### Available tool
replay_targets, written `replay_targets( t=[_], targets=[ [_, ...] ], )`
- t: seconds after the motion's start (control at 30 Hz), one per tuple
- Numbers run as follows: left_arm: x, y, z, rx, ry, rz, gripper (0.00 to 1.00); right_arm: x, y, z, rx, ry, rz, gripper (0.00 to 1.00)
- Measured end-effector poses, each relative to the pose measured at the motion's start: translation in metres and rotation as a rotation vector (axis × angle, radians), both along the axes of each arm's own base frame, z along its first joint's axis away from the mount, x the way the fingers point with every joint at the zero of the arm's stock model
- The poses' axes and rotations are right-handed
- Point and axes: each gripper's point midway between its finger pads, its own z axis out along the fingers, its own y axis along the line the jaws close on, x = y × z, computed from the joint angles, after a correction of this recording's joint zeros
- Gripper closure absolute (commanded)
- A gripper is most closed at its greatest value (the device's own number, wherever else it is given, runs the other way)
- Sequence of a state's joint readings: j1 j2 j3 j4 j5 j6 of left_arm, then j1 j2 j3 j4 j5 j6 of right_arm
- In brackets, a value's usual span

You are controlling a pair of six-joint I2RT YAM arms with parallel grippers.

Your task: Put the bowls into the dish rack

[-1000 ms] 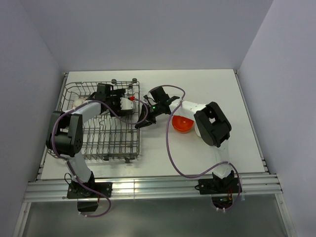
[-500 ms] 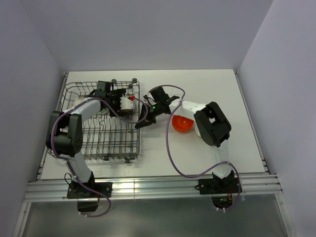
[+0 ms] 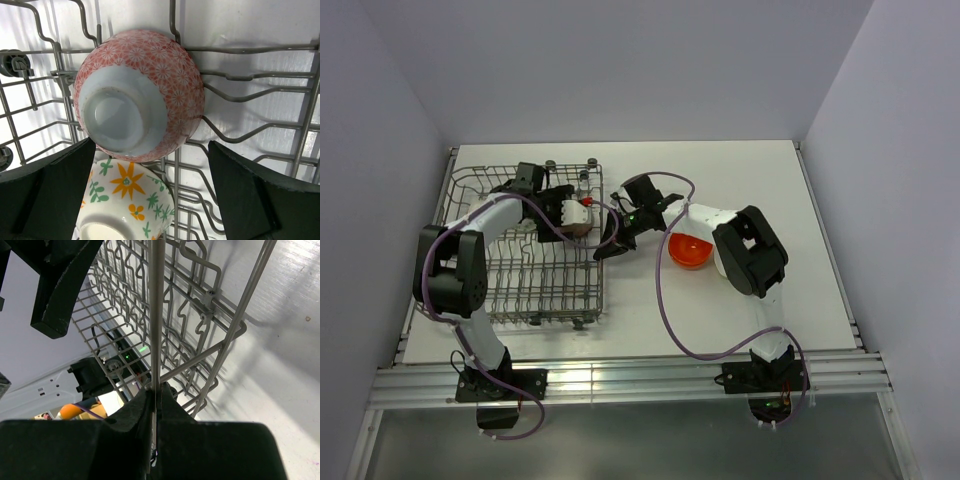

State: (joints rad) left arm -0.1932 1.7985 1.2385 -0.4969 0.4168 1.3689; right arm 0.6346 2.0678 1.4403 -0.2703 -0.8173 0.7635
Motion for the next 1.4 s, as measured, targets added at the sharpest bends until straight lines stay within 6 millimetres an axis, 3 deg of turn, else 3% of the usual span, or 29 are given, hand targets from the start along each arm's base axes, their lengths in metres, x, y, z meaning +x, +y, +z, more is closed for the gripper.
replay_targets(
  t=[0.2, 0.33, 0.43, 0.5, 0.6, 0.8, 0.9, 1.03, 1.17, 1.4],
  targets=[
    [-0.001, 0.004, 0.008, -0.006, 0.026, 0.024, 0.01, 0.000, 0.000, 0.000, 0.000, -0.003, 0.001, 1.00],
    [0.012, 0.005, 0.033, -0.077, 0.024, 0.103, 0.01, 0.001, 0.000, 0.000, -0.003, -0.006, 0.002, 0.98],
    [0.023, 0.011, 0.067, -0.178, 0.005, 0.205, 0.01, 0.002, -0.001, 0.000, -0.011, -0.013, 0.002, 0.82],
    [0.028, 0.020, 0.094, -0.261, -0.020, 0.288, 0.00, 0.003, 0.000, 0.001, -0.010, -0.035, 0.012, 0.63],
    [0.030, 0.034, 0.133, -0.382, -0.058, 0.410, 0.01, 0.002, -0.002, -0.002, -0.020, -0.056, 0.028, 0.46],
    [0.021, 0.065, 0.212, -0.677, -0.103, 0.664, 0.01, 0.004, -0.007, -0.009, -0.059, -0.075, 0.021, 0.22],
    [0.006, 0.077, 0.237, -0.790, -0.109, 0.759, 0.00, 0.006, -0.009, -0.012, -0.077, -0.087, 0.014, 0.18],
    [-0.021, 0.080, 0.260, -0.917, -0.068, 0.848, 0.00, 0.006, -0.021, -0.014, -0.111, -0.099, -0.001, 0.16],
    [-0.042, 0.083, 0.276, -1.023, 0.000, 0.909, 0.00, 0.007, -0.044, 0.000, -0.137, -0.143, -0.022, 0.15],
    [-0.067, 0.082, 0.263, -1.066, 0.183, 0.982, 0.00, 0.026, -0.101, 0.063, -0.166, -0.371, -0.076, 0.17]
  ],
)
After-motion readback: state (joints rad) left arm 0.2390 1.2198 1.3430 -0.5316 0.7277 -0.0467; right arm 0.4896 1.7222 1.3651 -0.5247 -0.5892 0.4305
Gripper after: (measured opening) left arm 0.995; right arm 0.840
